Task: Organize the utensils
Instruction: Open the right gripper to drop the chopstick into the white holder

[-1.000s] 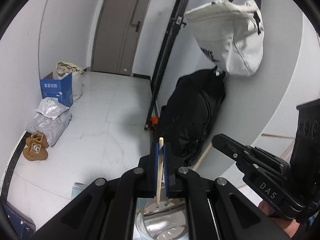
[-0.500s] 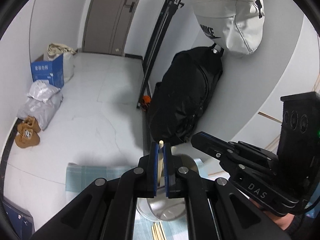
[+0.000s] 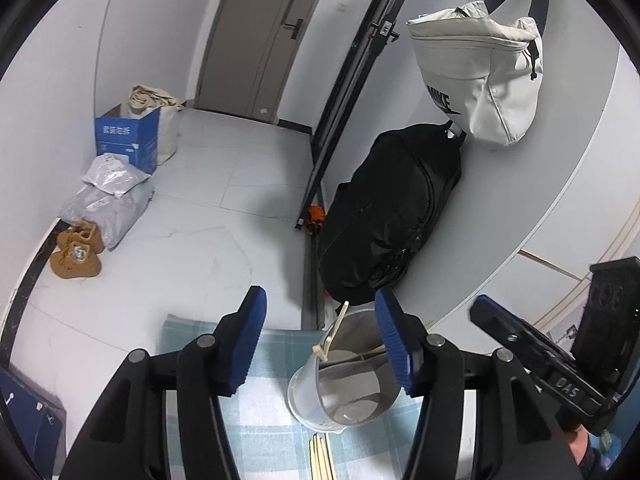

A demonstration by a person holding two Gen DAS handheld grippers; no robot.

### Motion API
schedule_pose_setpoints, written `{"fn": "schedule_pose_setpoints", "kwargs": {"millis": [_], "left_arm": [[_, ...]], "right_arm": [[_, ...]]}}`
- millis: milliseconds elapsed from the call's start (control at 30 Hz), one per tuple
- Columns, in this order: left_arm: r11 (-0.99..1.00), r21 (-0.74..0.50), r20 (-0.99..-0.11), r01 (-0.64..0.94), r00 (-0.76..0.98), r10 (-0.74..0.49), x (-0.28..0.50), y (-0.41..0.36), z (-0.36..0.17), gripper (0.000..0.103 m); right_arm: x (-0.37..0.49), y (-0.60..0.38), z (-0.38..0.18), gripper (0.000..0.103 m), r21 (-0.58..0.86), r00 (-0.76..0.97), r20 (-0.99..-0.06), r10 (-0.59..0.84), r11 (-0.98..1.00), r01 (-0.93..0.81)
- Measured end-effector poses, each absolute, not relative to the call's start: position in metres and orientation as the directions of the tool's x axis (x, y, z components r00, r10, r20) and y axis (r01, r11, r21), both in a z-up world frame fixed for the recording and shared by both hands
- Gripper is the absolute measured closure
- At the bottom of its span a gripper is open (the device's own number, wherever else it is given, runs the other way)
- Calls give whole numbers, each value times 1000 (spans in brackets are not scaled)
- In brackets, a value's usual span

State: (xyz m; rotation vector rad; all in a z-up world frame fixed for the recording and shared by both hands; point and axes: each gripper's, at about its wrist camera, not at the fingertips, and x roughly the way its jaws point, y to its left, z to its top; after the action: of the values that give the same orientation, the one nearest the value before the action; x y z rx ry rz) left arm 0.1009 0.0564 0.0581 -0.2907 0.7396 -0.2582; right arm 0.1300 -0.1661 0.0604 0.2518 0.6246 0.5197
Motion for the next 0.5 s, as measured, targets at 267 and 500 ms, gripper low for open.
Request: {"fn": "schedule_pose_setpoints", "kwargs": {"millis": [267,500], "left_arm": [[950,-293,-615,110,739,-275,70,49,73,42],[955,-277,-597,102,761,-254,47,45,83,33]], "right_arm": [[92,-180,75,36,401,720,-440,536,835,-377],[60,-184,85,25,392,743,-411,528,838,-379]]}}
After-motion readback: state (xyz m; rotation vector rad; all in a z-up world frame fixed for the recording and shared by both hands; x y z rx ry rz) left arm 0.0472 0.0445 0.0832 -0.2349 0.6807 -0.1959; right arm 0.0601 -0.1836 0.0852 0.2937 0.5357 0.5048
